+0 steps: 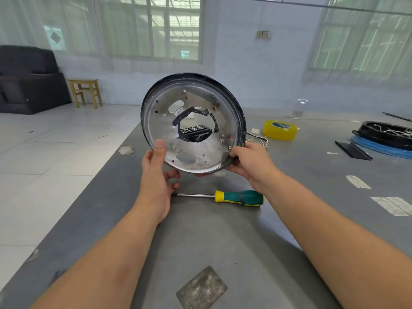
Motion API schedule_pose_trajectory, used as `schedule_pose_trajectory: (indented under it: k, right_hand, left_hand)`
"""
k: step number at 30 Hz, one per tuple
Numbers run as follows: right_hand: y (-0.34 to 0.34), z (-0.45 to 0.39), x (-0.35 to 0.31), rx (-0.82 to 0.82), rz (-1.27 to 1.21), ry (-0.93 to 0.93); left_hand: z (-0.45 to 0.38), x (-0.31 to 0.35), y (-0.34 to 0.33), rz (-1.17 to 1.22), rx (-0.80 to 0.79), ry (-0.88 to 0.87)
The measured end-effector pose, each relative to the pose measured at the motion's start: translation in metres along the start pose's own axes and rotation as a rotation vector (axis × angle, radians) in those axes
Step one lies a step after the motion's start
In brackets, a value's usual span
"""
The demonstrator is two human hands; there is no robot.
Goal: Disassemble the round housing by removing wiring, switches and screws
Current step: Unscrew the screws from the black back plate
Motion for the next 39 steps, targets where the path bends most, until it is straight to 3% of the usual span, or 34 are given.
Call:
schedule_pose_trajectory:
  k: [7,13,19,29,36,39]
  right_hand:
    - [-0.055,0.034,0.001,-0.134,-0.313,-0.038]
    - [-0.075,0.048,0.01,-0.255,-0.267,-0.106]
    - [-0.042,0.029,-0.004,-0.118,-0.189,-0.105]
    - [-0.056,0.034,0.019,-0.164,-0.376,-0.146]
    - [-0.057,0.035,0.013,-0.251,-0.232,-0.063]
    - [-0.041,0.035,0.0,-0.23,0.174,0.027]
  left_hand:
    - [0.004,-0.003,-0.01,-0.099,-0.069,-0.015]
    - [0.001,-0.004,-0.004,-0.01,-0.082,0.007]
    - [-0.005,-0.008,0.002,0.047,-0.037,0.092]
    - [0.001,-0.002,-0.007,-0.055,-0.122,0.001]
    - [-0.006,-0.007,0.0,0.001,-0.104,0.053]
    - [-0.008,-0.007,0.003,0.051,-0.082,0.085]
Point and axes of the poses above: each hand's wrist, its own z-axis away from the middle knuckle, its own y-axis out of the back of the hand, x = y × z, the point moved 6 cm from there along -z, towards the middle knuckle, and after that the axes turned 2 degrees about y, right-handed, at the moved point
